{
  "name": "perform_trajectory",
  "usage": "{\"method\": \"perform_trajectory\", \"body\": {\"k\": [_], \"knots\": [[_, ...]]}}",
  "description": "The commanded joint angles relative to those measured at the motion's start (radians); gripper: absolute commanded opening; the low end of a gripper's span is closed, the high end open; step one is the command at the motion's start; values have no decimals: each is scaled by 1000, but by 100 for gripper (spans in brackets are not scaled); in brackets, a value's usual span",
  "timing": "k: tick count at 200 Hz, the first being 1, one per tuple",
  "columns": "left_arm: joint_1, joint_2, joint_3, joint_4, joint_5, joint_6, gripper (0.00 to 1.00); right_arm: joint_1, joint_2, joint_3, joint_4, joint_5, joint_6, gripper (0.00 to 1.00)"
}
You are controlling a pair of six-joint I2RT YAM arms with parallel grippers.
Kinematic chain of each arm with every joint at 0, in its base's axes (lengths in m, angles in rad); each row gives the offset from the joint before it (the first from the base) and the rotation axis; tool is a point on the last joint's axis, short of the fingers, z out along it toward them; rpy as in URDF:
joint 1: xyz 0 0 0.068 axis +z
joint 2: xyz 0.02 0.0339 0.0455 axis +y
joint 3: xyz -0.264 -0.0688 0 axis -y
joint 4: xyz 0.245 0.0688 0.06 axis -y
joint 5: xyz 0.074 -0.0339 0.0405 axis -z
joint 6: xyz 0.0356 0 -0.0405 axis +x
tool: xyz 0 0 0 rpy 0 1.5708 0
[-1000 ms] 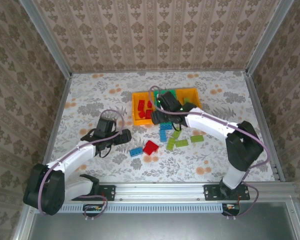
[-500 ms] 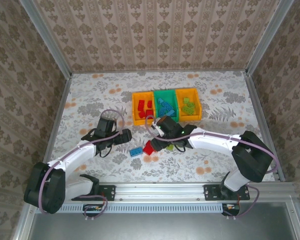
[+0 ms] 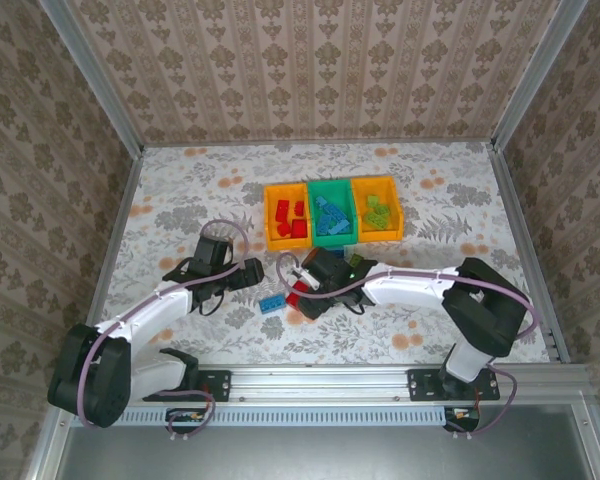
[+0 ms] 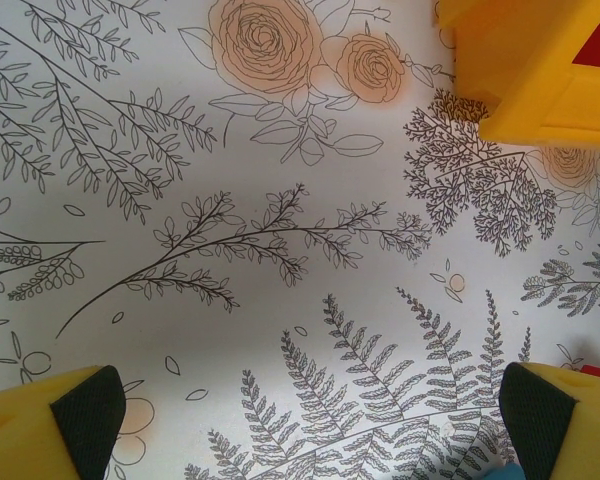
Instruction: Sort the legos into containers by color
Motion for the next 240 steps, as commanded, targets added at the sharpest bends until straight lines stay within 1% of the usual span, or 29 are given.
{"method": "perform_trajectory", "body": {"k": [1,63,127,139,158,205,240], "knots": [[6,1,-16,10,8,-15,100,10,33,36,-21,26,-27,80],[6,3,-16,9,4,-13,100,13,76,52,-21,27,-36,77],[6,3,-16,6,2,-13,100,13,110,70,-24,46,-33,69],[6,4,-17,9,1,-14,100,13,102,68,-23,46,-31,67],[6,7,-19,11,3,-14,100,13,90,61,-16,49,-26,59],[7,8,-16,12,4,-14,100,13,76,54,-29,78,-12,44],[6,7,-16,10,8,-13,100,11,39,49,-26,105,6,35]]}}
